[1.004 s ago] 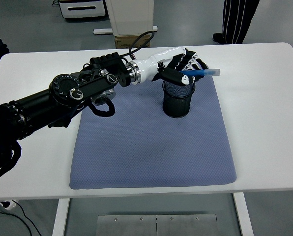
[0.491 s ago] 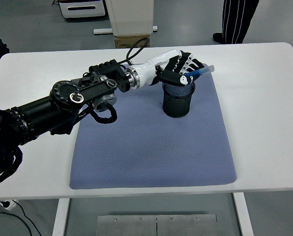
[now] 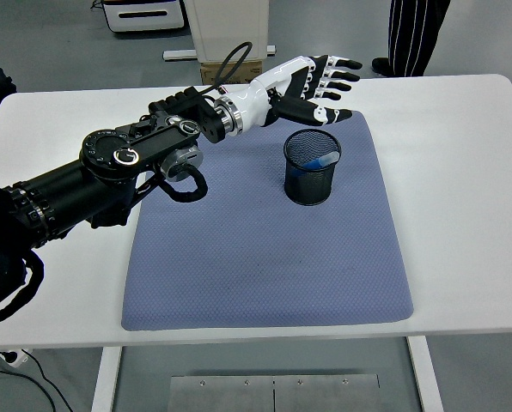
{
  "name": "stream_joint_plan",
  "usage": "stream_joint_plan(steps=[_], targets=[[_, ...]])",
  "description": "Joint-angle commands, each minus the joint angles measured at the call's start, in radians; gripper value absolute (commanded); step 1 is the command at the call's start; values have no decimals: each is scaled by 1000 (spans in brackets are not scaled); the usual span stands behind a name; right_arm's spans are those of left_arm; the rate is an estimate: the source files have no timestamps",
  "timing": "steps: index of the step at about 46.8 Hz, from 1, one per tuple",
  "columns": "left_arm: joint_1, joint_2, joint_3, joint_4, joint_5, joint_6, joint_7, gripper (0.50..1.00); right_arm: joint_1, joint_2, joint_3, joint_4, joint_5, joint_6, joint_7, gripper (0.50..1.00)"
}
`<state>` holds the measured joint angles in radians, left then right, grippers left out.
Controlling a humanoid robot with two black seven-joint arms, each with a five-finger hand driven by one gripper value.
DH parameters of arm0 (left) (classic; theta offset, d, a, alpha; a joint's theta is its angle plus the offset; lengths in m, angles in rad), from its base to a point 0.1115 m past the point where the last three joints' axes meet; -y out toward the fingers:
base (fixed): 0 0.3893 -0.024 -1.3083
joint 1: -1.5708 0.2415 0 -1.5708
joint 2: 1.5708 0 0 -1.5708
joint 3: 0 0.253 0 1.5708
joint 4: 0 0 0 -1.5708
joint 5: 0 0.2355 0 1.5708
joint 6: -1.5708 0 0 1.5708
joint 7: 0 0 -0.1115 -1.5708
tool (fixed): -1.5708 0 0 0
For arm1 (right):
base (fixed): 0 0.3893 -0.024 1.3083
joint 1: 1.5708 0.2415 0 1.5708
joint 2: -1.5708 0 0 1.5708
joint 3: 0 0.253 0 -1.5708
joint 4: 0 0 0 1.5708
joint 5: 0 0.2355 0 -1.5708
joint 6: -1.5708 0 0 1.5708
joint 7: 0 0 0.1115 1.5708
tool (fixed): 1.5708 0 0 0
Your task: Left hand places marker in pen holder
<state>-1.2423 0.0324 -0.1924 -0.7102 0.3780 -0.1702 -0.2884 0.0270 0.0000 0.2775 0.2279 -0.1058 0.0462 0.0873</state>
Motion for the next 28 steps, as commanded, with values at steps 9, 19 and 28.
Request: stream_joint_plan(steps=[9, 19, 28], targets=[[10, 76, -67, 0, -80, -2, 1, 1000, 1, 0, 0, -1, 0, 0, 0, 1000], [24, 193, -85, 0, -186, 0, 3, 1000, 1, 0, 0, 1, 0, 1, 0, 1000], [105, 319, -150, 0, -228, -9, -52, 1000, 1, 0, 0, 1, 0, 0, 0, 1000]])
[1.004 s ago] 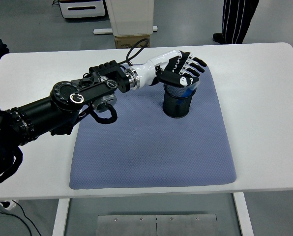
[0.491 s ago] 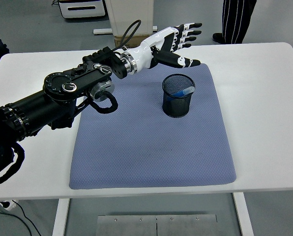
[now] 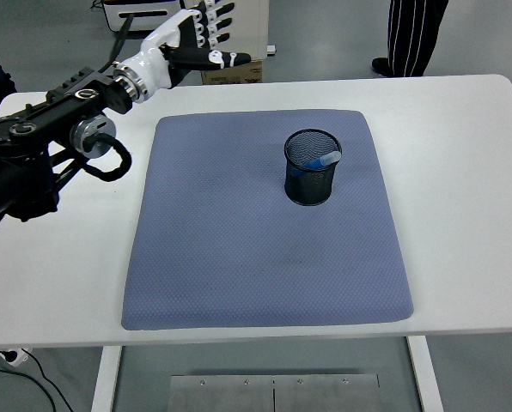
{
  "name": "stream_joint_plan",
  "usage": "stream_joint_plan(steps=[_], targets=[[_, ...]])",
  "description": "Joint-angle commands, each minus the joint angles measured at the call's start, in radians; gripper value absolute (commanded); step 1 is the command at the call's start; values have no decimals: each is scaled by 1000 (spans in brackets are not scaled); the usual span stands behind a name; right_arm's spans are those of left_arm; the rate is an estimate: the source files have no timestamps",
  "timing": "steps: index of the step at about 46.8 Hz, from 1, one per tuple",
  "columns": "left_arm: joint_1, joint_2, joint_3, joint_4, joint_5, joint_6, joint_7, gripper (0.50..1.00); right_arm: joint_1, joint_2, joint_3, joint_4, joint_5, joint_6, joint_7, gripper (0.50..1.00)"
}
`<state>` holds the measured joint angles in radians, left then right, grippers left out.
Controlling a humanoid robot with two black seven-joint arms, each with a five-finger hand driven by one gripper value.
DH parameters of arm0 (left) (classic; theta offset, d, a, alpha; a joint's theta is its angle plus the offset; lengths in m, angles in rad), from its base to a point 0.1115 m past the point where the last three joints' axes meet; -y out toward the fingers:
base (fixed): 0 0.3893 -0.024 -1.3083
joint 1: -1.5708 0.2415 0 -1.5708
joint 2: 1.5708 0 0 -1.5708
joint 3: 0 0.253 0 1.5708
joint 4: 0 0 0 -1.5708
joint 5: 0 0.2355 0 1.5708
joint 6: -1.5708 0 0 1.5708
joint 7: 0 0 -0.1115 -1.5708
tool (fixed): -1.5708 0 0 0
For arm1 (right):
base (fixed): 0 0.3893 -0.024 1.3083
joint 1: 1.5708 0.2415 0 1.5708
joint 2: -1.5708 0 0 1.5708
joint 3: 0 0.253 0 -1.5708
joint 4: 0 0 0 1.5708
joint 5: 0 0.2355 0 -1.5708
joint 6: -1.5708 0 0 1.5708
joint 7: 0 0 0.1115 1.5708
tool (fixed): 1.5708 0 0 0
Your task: Left hand places marker in pen holder
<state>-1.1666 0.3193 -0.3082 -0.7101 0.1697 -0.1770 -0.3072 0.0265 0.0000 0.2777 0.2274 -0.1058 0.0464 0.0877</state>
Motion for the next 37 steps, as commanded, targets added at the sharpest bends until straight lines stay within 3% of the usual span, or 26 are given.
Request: stream_joint_plan(steps=[1, 4, 10, 21, 37], targets=[[42, 44, -48, 0, -28, -2, -50, 1000, 1, 0, 0, 0, 0, 1, 0, 1000], [84, 89, -78, 0, -48, -4, -84, 1000, 1, 0, 0, 1, 0, 1, 0, 1000], [156, 158, -101, -2, -96, -7, -90, 1000, 1, 0, 0, 1, 0, 0, 0, 1000], [281, 190, -153, 0, -242, -21, -93, 1000, 1, 0, 0, 1, 0, 0, 0, 1000], [401, 221, -262, 0, -297, -52, -93, 1000, 0, 0, 0, 0, 0, 0, 0, 1000]])
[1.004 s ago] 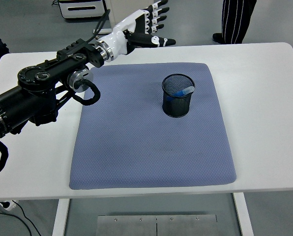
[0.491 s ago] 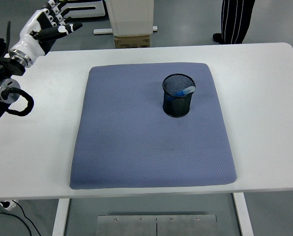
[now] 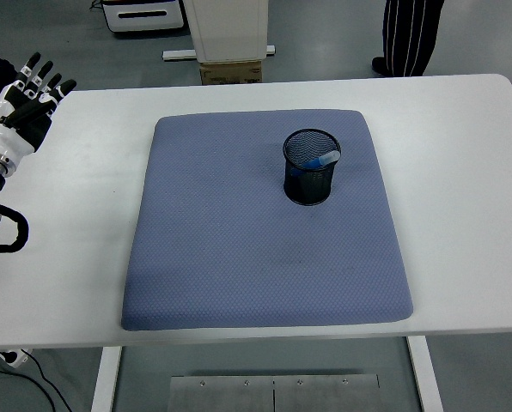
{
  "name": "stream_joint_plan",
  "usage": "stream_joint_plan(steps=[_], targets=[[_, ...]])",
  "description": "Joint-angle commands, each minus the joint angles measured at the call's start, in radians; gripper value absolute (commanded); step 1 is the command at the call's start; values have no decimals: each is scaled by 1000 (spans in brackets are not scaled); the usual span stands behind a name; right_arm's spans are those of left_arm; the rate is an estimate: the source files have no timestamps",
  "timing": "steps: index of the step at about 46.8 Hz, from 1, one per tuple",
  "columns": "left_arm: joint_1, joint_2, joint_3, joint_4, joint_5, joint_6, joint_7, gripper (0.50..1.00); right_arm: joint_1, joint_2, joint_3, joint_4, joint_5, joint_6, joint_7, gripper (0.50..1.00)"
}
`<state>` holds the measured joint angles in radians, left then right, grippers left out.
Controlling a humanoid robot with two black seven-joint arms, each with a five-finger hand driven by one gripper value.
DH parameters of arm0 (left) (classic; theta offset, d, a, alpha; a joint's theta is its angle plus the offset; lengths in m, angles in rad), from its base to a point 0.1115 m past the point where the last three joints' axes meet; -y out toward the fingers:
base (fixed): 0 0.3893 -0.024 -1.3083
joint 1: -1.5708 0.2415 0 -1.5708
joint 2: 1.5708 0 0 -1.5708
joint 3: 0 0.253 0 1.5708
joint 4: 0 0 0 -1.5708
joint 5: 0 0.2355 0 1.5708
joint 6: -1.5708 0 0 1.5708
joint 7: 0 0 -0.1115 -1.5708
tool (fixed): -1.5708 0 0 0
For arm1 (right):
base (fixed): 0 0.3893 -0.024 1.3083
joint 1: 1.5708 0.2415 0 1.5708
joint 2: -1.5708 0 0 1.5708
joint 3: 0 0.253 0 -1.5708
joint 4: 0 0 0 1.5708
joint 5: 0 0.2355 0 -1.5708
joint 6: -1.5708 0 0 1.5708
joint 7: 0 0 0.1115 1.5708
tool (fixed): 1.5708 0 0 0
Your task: Left hand places marker in pen holder
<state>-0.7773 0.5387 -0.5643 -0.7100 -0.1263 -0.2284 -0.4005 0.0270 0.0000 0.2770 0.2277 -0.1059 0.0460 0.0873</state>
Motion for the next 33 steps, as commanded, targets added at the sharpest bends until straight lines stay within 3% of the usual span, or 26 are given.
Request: stream_joint_plan(steps=[1, 33], targets=[[16, 3, -8, 0, -1, 0, 0, 1000, -1, 0, 1, -1, 0, 0, 0, 1000], [59, 9, -11, -2, -1, -2, 0, 1000, -1, 0, 5, 6, 2, 8, -1, 1000]])
